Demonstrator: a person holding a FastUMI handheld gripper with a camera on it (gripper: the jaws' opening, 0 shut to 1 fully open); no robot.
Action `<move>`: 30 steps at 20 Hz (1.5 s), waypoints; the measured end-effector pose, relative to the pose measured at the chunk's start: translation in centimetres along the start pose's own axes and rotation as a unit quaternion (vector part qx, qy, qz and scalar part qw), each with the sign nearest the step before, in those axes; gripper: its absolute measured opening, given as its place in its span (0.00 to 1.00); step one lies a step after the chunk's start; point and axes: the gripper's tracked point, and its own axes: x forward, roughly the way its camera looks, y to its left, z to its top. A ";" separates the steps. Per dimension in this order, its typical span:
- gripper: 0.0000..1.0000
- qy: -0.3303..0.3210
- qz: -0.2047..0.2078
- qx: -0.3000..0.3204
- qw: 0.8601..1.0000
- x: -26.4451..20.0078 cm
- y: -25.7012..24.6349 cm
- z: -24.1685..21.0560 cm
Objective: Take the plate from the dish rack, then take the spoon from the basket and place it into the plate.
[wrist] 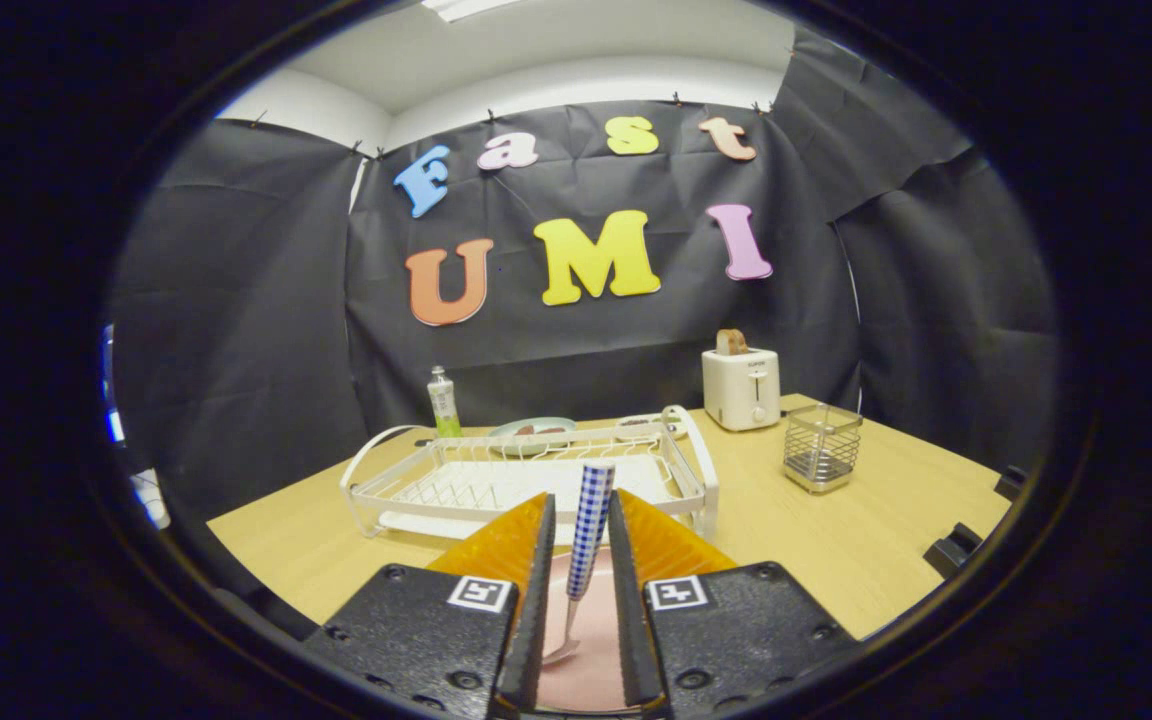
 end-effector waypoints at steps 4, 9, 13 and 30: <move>0.66 0.000 -0.009 -0.003 1.000 -0.5 -1.3 0.7; 0.97 -0.026 -0.008 -0.027 0.999 -2.4 -1.8 2.9; 1.00 -0.035 -0.017 -0.031 0.999 -4.2 -2.9 5.5; 1.00 -0.081 -0.080 -0.071 0.991 -13.2 -8.8 17.2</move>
